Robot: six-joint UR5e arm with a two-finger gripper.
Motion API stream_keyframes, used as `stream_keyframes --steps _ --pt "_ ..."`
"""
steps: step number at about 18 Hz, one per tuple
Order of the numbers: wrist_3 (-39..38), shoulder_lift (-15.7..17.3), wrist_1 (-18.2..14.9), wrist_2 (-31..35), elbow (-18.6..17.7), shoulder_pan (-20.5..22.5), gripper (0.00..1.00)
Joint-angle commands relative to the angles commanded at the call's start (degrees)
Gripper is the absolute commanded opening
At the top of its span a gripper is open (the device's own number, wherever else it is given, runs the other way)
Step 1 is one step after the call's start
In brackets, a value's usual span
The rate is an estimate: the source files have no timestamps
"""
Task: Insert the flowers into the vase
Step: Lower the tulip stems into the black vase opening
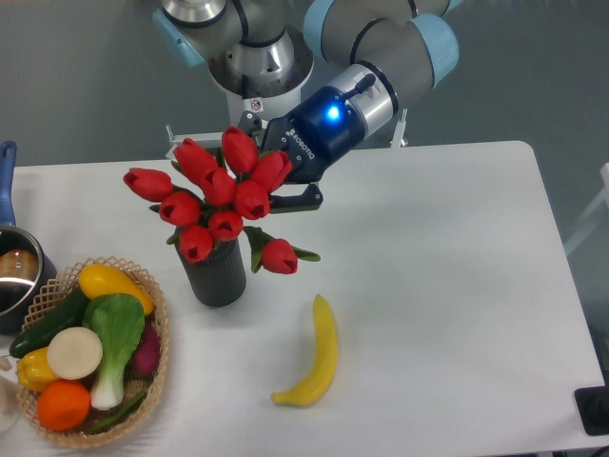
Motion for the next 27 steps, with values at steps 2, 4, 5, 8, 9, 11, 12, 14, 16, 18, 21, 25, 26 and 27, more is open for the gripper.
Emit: stream_keyframes --steps 2,4,5,8,9,11,12,14,16,18,21,25,26,27 --pt "2.4 -0.3 0.3 0.0 -1.5 0.0 0.10" --pt "3.8 -0.4 0.4 0.0 -3.0 0.0 0.11" --pt "4.1 -0.4 0.4 0.0 -3.7 0.0 0.11" --pt "4.5 -0.3 0.4 0.0 -4.8 -0.6 0.12" --pt "4.6 -0.3 0.4 0.0 -5.2 -0.8 0.12" --pt "4.7 -0.4 1.1 0.1 -6.1 -0.9 0.15" --pt "5.1 -0.4 1.5 0.1 -6.6 -0.9 0.15" --pt "6.4 -0.5 1.7 0.1 -7.6 -1.5 0.16" --pt "7.8 -0.6 1.7 0.2 -8.9 -2.0 0.18" --pt "9.4 -0.4 1.8 0.3 -11.0 -2.1 0.20" --pt "12.2 0.0 1.7 0.6 -14.2 -2.9 0.26" --pt "12.8 0.6 1.7 0.7 -16.8 -2.8 0.40" --pt "12.8 0.5 1.7 0.7 -16.8 -2.8 0.49" --pt "12.8 0.4 1.6 0.8 -16.8 -2.8 0.62"
